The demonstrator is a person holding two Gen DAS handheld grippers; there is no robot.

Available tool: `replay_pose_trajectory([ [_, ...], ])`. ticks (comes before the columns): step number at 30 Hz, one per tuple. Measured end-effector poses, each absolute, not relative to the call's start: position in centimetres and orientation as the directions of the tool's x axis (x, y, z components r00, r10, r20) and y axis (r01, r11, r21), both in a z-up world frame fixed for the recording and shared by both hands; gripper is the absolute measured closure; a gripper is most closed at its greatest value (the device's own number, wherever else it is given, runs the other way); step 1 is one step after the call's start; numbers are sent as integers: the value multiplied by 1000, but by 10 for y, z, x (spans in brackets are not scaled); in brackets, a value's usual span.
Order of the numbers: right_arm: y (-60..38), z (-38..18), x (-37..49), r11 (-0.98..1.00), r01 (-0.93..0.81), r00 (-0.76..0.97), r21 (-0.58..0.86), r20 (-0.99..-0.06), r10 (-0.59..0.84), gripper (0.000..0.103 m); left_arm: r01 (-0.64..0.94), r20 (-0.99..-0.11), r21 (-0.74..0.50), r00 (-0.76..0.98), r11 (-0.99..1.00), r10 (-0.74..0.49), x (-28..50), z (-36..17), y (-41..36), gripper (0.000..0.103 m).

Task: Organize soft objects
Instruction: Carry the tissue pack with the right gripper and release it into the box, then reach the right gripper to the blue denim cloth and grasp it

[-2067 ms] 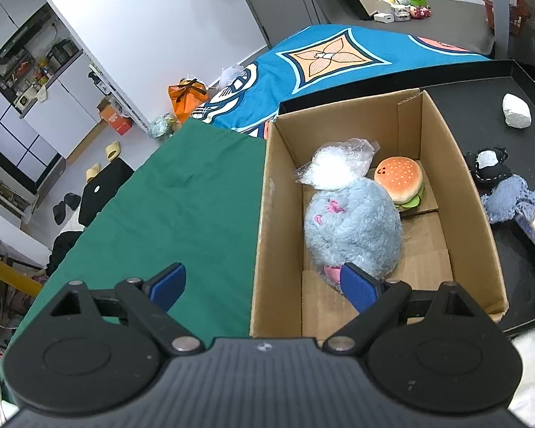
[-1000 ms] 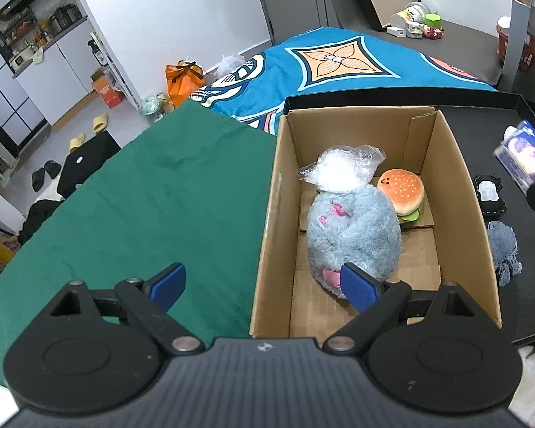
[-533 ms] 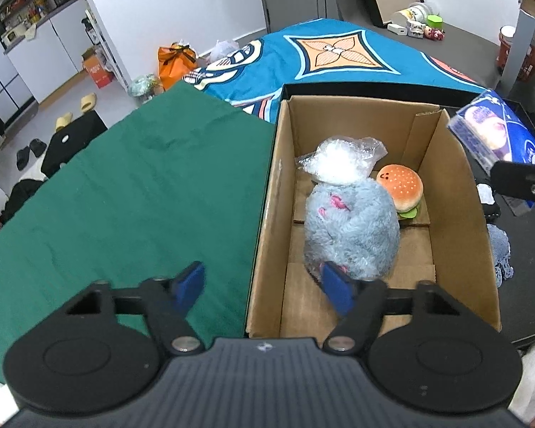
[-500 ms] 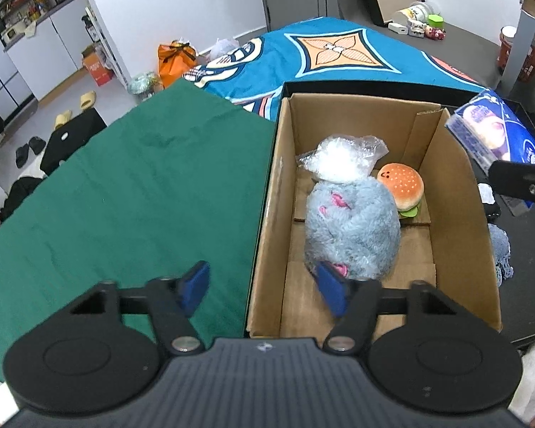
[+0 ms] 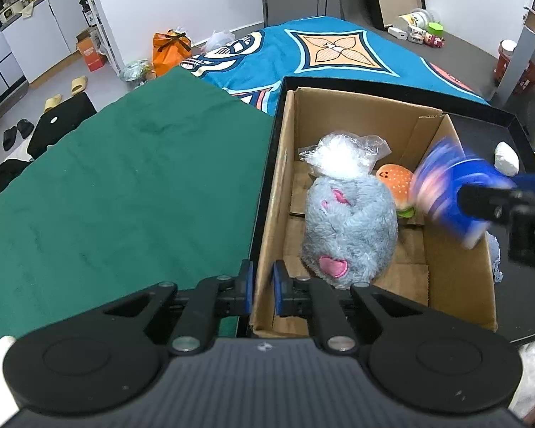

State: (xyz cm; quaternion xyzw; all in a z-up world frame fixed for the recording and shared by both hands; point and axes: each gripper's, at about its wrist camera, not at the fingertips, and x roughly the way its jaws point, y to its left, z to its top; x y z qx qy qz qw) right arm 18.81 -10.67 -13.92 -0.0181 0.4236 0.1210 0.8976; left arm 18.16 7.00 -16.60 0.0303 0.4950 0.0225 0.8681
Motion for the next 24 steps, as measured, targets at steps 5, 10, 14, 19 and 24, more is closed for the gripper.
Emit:
replay_pose_trajectory([
  [5, -117, -143, 178, 970, -230, 603, 78, -771, 205, 30, -12, -858, 71, 508, 997, 67, 182, -166, 71, 92],
  [10, -132, -147, 171, 974, -215, 602, 71, -776, 190, 30, -8, -857, 97, 507, 995, 88, 181, -165, 67, 91],
  [14, -144, -154, 167, 977, -201, 594, 66, -785, 176, 30, -7, -854, 118, 510, 993, 105, 181, -164, 65, 88],
  [19, -158, -161, 162, 980, -183, 587, 78, -791, 173, 30, -3, -850, 153, 510, 988, 133, 181, -164, 61, 80],
  [24, -169, -168, 161, 981, -173, 581, 91, -795, 176, 30, 6, -839, 186, 522, 983, 155, 180, -163, 56, 63],
])
